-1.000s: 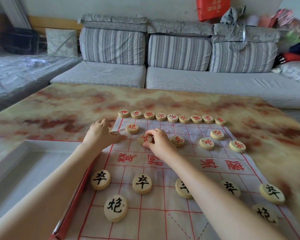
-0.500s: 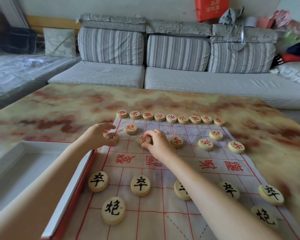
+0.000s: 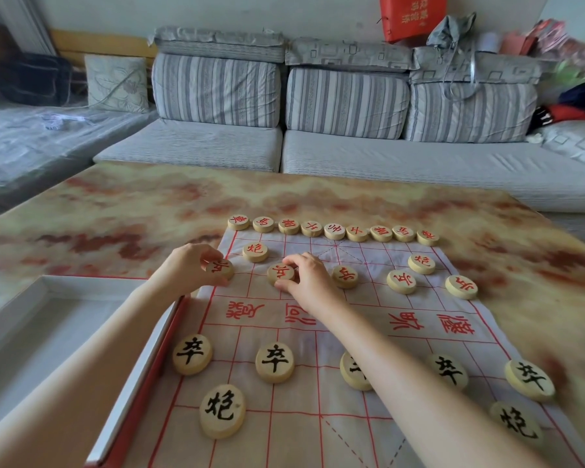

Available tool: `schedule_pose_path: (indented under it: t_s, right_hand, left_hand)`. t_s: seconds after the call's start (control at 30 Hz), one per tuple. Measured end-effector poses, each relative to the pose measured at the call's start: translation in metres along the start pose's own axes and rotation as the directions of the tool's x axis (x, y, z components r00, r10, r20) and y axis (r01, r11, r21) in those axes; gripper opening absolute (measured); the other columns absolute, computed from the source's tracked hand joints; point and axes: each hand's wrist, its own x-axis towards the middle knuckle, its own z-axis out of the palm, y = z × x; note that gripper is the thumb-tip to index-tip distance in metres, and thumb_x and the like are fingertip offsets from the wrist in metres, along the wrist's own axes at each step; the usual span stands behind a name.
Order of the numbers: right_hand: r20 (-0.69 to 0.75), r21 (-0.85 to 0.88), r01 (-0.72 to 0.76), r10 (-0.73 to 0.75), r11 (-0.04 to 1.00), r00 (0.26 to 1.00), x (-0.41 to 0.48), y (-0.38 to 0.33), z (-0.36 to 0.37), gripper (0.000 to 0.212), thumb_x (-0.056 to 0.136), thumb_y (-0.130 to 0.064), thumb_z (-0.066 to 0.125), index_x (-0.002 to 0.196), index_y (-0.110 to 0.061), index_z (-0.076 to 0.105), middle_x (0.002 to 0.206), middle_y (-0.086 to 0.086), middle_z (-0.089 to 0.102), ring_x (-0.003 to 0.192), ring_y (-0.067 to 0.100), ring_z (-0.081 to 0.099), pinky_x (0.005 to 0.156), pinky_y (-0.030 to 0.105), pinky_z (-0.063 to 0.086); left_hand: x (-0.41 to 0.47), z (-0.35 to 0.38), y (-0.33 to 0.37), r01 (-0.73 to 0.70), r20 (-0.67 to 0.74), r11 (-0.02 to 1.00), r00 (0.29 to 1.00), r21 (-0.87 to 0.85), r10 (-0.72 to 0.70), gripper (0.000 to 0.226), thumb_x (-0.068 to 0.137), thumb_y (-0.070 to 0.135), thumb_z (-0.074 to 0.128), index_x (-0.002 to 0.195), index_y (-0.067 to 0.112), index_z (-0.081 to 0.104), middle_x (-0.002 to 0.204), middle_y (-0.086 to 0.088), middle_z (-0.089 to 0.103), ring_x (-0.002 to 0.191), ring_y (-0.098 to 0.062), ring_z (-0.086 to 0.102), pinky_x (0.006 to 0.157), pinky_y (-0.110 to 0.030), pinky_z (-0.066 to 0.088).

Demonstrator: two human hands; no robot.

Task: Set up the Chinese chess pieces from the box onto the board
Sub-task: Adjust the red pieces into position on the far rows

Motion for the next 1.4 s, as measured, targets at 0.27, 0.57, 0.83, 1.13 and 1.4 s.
schedule_pose_path:
  t_s: [0.27, 0.57, 0.83, 1.13, 1.4]
  right_hand:
    - [-0.002, 0.044, -0.017, 0.017, 0.999, 1.000, -0.001, -0.001, -0.001, 0.046, 0.082, -0.024, 0.068, 0.124, -0.013, 0.053, 0.124, 0.004, 0.052, 0.117, 0.019, 0.048, 0.095, 0.026, 0.038]
    - [-0.031, 0.117, -0.034, 0.038, 0.993, 0.999, -0.001, 0.001, 0.002, 0.043, 0.076, -0.023, 0.073, 0.115, -0.013, 0.057, 0.118, 0.003, 0.055, 0.113, 0.021, 0.052, 0.097, 0.036, 0.044]
    - [0.031, 0.067, -0.002, 0.000, 0.998, 1.000, -0.007, -0.003, -0.007, 0.058, 0.078, -0.026, 0.072, 0.129, -0.014, 0.047, 0.128, 0.005, 0.051, 0.121, 0.020, 0.047, 0.100, 0.031, 0.039]
    - [-0.055, -0.025, -0.056, 0.055, 0.998, 0.997, -0.033, 0.036, -0.092, 0.050, 0.082, -0.026, 0.068, 0.128, -0.015, 0.053, 0.135, 0.003, 0.047, 0.125, 0.020, 0.045, 0.099, 0.029, 0.036]
    - [-0.185, -0.019, -0.338, 0.329, 0.941, 0.926, -0.054, 0.103, -0.124, 0.059, 0.072, -0.042, 0.075, 0.117, -0.008, 0.057, 0.117, 0.008, 0.060, 0.102, 0.019, 0.057, 0.082, 0.029, 0.044]
  left_hand:
    - [0.000, 0.001, -0.003, -0.004, -0.006, 1.000, 1.000, -0.002, 0.004, 0.050, 0.063, 0.025, 0.082, 0.108, 0.015, 0.065, 0.108, -0.004, 0.067, 0.092, -0.013, 0.056, 0.080, -0.023, 0.037]
    - [0.000, 0.000, 0.002, 0.022, 0.032, 1.000, 0.999, -0.013, -0.022, 0.061, 0.061, 0.019, 0.083, 0.117, 0.014, 0.059, 0.114, -0.006, 0.064, 0.093, -0.016, 0.056, 0.081, -0.023, 0.036]
    - [-0.003, -0.004, 0.010, 0.014, -0.019, 0.997, 1.000, 0.069, -0.013, 0.064, 0.064, 0.025, 0.081, 0.122, 0.014, 0.057, 0.123, -0.008, 0.060, 0.111, -0.025, 0.054, 0.092, -0.031, 0.039]
    - [-0.015, 0.010, 0.084, -0.177, -0.068, 0.982, 0.981, 0.064, 0.181, 0.055, 0.069, 0.026, 0.077, 0.120, 0.019, 0.058, 0.126, -0.010, 0.056, 0.115, -0.029, 0.050, 0.099, -0.037, 0.039]
    - [-0.021, 0.074, 0.155, -0.306, 0.122, 0.951, 0.947, 0.052, 0.298, 0.053, 0.077, 0.020, 0.070, 0.126, 0.020, 0.051, 0.128, -0.005, 0.054, 0.114, -0.020, 0.054, 0.096, -0.030, 0.042]
